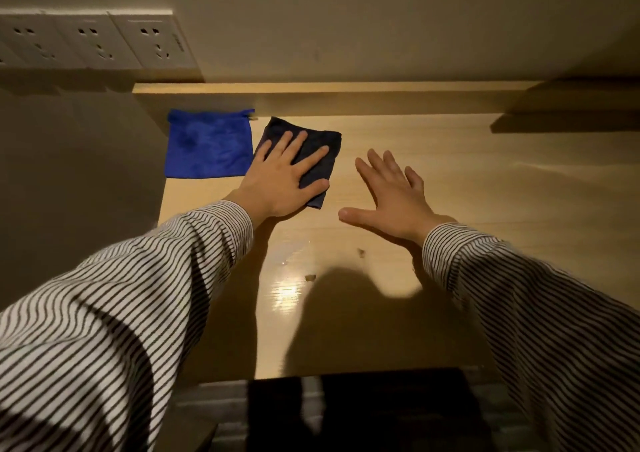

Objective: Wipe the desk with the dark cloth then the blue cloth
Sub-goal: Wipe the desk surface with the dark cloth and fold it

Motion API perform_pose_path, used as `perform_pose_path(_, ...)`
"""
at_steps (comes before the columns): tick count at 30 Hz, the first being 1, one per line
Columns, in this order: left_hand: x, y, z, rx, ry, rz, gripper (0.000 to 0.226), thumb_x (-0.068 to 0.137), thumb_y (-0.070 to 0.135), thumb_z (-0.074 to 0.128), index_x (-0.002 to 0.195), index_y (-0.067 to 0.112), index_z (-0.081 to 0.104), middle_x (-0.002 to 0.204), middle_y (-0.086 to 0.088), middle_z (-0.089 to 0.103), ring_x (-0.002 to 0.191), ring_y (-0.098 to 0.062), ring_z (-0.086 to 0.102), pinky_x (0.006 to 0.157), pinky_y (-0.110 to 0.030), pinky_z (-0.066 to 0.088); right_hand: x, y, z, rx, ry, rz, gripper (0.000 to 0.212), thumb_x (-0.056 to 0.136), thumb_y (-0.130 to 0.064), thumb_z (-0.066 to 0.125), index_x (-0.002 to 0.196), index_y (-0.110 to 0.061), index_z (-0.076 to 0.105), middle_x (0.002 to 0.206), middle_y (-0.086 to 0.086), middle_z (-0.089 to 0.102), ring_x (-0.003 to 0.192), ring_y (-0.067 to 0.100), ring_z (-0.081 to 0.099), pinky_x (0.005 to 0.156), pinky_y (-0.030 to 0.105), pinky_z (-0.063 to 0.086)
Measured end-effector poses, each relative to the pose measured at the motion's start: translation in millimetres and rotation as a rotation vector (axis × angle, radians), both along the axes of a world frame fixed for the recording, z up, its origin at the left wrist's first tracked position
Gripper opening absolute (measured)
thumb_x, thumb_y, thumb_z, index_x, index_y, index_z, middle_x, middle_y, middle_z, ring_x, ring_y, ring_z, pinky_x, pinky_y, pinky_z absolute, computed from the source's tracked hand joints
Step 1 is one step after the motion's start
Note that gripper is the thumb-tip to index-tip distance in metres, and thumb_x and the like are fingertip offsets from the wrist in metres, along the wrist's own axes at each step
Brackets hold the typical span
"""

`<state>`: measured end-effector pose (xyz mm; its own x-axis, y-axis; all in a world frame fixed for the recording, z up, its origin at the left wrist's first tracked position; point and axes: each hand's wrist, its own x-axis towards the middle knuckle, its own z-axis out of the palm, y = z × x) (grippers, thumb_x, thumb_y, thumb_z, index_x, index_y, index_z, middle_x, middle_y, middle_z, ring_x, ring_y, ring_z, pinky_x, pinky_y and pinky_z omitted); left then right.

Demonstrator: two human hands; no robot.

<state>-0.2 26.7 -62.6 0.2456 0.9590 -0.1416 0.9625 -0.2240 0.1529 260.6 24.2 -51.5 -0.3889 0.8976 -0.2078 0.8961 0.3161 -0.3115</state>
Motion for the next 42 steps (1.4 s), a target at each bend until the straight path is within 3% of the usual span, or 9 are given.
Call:
perform_pose_path(8, -11.9, -35.2, 2.6, -0.029, 0.010, -0.082, 0.079, 0.095, 0.085, 0.007, 0.167, 0.052, 0.002, 0.181, 0.000, -0.002, 0.165, -0.026, -0.004, 0.130, -0.053, -0.003, -8.4, -132.6, 24.7, 0.129, 0.103, -0.124, 0.112, 0.079, -0.094, 0.040, 0.165, -0.030, 0.008, 0.174, -0.011, -0.004, 0.157, 0.006, -0.015, 0.125, 0.042, -0.006)
perform_pose_path(14, -26.6, -65.1, 0.6, -0.029, 0.002, -0.106, 0.080, 0.095, 0.086, 0.005, 0.167, 0.052, 0.003, 0.181, 0.001, -0.001, 0.166, -0.026, -0.003, 0.130, -0.053, -0.005, -30.0, -207.1, 5.3, 0.140, 0.040, -0.356, 0.125, 0.077, -0.097, 0.035, 0.165, -0.016, 0.000, 0.175, 0.001, -0.006, 0.159, 0.012, -0.013, 0.126, 0.038, -0.003)
perform_pose_path(21, -45.2, -98.0, -3.3, -0.004, -0.011, -0.091, 0.079, 0.094, 0.086, 0.004, 0.167, 0.054, 0.005, 0.181, 0.003, 0.000, 0.165, -0.024, -0.004, 0.130, -0.054, -0.005, -36.6, -212.2, -7.8, 0.140, -0.106, -0.345, 0.127, 0.076, -0.100, 0.018, 0.165, -0.010, 0.011, 0.175, 0.009, 0.000, 0.160, 0.019, -0.004, 0.126, 0.042, 0.005)
perform_pose_path(42, -59.1, -219.1, -3.7, -0.022, -0.110, 0.312, 0.082, 0.092, 0.090, 0.022, 0.165, 0.056, 0.012, 0.181, 0.004, 0.000, 0.165, -0.022, -0.008, 0.129, -0.058, -0.007, -36.9, -213.2, -11.7, 0.159, -0.174, -0.336, 0.126, 0.077, -0.098, 0.021, 0.164, -0.008, 0.012, 0.174, 0.010, 0.004, 0.160, 0.021, -0.002, 0.128, 0.048, 0.003)
